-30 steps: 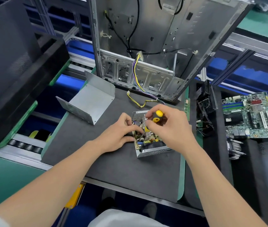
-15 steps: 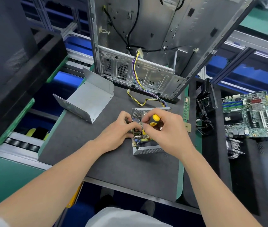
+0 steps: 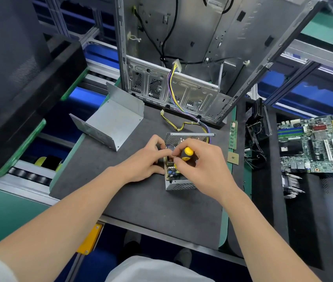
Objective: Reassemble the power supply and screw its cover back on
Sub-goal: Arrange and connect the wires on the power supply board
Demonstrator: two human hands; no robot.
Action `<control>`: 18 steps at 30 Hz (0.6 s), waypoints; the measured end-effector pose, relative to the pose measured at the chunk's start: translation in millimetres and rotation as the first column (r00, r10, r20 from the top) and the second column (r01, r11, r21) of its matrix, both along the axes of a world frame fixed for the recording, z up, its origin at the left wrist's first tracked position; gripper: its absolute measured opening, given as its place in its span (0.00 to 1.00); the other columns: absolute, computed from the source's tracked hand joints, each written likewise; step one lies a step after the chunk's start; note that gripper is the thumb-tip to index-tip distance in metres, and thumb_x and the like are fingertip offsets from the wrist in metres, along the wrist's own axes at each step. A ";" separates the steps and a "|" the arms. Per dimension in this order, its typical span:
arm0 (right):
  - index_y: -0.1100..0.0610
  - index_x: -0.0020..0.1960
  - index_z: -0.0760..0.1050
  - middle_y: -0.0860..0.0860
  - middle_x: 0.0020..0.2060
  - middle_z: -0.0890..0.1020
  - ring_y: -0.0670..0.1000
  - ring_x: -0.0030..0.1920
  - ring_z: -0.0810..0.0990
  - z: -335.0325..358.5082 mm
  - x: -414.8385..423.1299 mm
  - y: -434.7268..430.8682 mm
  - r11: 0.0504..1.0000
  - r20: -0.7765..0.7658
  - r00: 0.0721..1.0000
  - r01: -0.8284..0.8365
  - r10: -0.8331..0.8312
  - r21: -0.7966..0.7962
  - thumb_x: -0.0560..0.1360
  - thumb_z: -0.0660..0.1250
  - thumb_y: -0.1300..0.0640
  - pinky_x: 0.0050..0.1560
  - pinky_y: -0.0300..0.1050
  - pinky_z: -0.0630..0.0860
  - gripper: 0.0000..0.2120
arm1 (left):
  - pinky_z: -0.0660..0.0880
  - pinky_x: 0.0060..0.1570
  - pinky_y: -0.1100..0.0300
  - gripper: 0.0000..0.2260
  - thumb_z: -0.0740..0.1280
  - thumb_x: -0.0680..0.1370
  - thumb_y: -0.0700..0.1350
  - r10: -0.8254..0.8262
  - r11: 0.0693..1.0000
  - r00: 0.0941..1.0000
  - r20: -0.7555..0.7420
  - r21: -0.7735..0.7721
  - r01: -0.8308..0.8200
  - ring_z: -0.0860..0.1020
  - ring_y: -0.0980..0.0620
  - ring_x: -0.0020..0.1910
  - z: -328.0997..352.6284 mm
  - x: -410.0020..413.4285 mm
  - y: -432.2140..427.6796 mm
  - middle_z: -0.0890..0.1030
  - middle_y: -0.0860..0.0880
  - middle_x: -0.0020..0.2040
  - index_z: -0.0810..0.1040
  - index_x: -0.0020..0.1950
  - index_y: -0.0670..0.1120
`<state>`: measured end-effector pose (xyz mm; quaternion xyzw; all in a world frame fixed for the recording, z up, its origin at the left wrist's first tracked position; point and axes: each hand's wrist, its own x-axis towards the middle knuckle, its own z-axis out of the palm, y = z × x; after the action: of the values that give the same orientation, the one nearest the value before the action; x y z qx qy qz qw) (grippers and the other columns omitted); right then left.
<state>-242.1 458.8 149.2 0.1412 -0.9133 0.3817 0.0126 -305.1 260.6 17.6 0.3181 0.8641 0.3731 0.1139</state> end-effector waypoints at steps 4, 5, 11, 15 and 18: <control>0.53 0.48 0.82 0.43 0.40 0.82 0.47 0.44 0.79 3.1 0.5 -2.7 1.000 -0.016 1.000 -0.021 0.022 0.015 0.74 0.74 0.62 0.45 0.40 0.75 0.06 | 0.78 0.49 0.53 0.22 0.75 0.76 0.37 0.028 0.999 0.999 -0.041 -0.023 -0.029 0.72 0.51 0.46 0.7 3.5 5.2 0.61 0.52 0.57 0.73 0.62 0.57; 0.53 0.48 0.82 0.43 0.41 0.82 0.47 0.44 0.79 3.5 0.7 -3.0 1.000 -0.017 1.000 -0.025 0.025 0.019 0.74 0.74 0.62 0.45 0.40 0.75 0.06 | 0.78 0.48 0.54 0.23 0.74 0.76 0.36 0.032 0.999 0.998 -0.046 -0.022 -0.033 0.72 0.51 0.46 0.2 3.8 5.7 0.61 0.52 0.57 0.72 0.62 0.58; 0.52 0.48 0.82 0.43 0.41 0.82 0.46 0.44 0.79 4.0 -0.3 -2.8 1.000 -0.018 1.000 -0.019 0.020 0.023 0.74 0.74 0.62 0.45 0.37 0.74 0.06 | 0.82 0.46 0.51 0.28 0.73 0.76 0.33 0.051 0.999 0.998 -0.030 -0.008 -0.052 0.72 0.50 0.46 1.3 4.6 8.2 0.60 0.52 0.57 0.69 0.61 0.63; 0.51 0.48 0.82 0.42 0.41 0.82 0.46 0.44 0.79 3.3 0.6 -1.1 1.000 -0.010 1.000 -0.011 0.012 0.019 0.74 0.74 0.62 0.45 0.36 0.74 0.07 | 0.82 0.45 0.49 0.27 0.72 0.76 0.32 0.058 0.998 0.998 -0.040 -0.031 -0.059 0.72 0.49 0.46 2.1 5.3 9.4 0.59 0.53 0.57 0.69 0.60 0.62; 0.51 0.47 0.82 0.42 0.40 0.82 0.47 0.44 0.79 2.2 0.9 0.4 1.000 -0.011 1.000 0.000 0.001 0.025 0.74 0.74 0.62 0.44 0.36 0.73 0.07 | 0.81 0.46 0.48 0.24 0.73 0.76 0.33 0.061 0.997 0.996 -0.062 -0.052 -0.064 0.72 0.49 0.46 3.0 6.7 9.1 0.60 0.52 0.57 0.72 0.60 0.58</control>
<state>-241.2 459.2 151.4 0.1435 -0.9180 0.3694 0.0156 -298.3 269.7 20.6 0.2989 0.8864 0.3433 0.0843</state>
